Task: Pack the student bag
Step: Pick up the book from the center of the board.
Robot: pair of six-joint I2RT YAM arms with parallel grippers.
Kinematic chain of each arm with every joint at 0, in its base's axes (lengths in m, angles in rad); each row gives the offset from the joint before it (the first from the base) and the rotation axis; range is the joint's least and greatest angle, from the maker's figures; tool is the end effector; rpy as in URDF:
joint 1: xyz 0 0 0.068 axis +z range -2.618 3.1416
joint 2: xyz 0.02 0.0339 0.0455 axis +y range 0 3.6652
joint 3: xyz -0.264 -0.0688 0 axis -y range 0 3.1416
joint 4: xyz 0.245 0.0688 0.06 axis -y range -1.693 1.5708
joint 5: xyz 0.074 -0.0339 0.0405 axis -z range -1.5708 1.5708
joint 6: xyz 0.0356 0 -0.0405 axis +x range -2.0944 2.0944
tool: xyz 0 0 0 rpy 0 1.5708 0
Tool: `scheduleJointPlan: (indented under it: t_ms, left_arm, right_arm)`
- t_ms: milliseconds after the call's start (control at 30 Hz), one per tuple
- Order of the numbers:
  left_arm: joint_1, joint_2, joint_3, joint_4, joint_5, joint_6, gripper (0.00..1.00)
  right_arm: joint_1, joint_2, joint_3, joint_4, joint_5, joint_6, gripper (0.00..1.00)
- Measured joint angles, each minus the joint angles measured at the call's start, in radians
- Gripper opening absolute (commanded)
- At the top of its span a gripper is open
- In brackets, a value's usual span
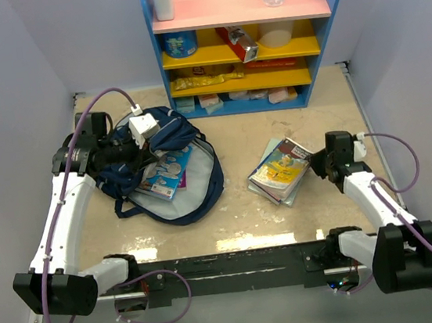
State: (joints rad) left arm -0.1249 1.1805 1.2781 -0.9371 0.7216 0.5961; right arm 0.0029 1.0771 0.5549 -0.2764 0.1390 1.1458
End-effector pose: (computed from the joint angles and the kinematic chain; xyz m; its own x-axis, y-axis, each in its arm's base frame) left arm 0.2201 -0.0513 0.3663 -0.3129 0.4641 -0.8287 0.8542 0.5189 -0.0319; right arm 0.2134 -0.0043 0.1975 -0.2099 0.9016 -0.3781 0.6913 0.4103 0.5947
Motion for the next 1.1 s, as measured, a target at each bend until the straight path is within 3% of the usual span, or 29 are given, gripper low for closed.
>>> scheduleJointPlan:
  t_ms: [133, 300, 667, 900, 1100]
  left_arm:
    - [0.0, 0.0, 0.0, 0.0, 0.0, 0.0, 0.0]
    - [0.0, 0.0, 0.0, 0.0, 0.0, 0.0, 0.0]
    - [0.0, 0.013, 0.0, 0.002, 0.009, -0.009, 0.0]
    - [0.0, 0.018, 0.0, 0.003, 0.015, -0.01, 0.0]
    - [0.0, 0.018, 0.0, 0.003, 0.015, -0.01, 0.0]
  right_arm:
    - [0.0, -0.03, 0.0, -0.039, 0.0, -0.002, 0.0]
    - [-0.002, -0.051, 0.028, -0.099, -0.028, -0.03, 0.0]
    - [0.013, -0.058, 0.105, -0.083, -0.336, -0.142, 0.0]
    - [0.159, -0.062, 0.105, 0.032, -0.395, -0.055, 0.0]
    - [0.329, 0.029, 0.145, 0.194, -0.409, 0.08, 0.0]
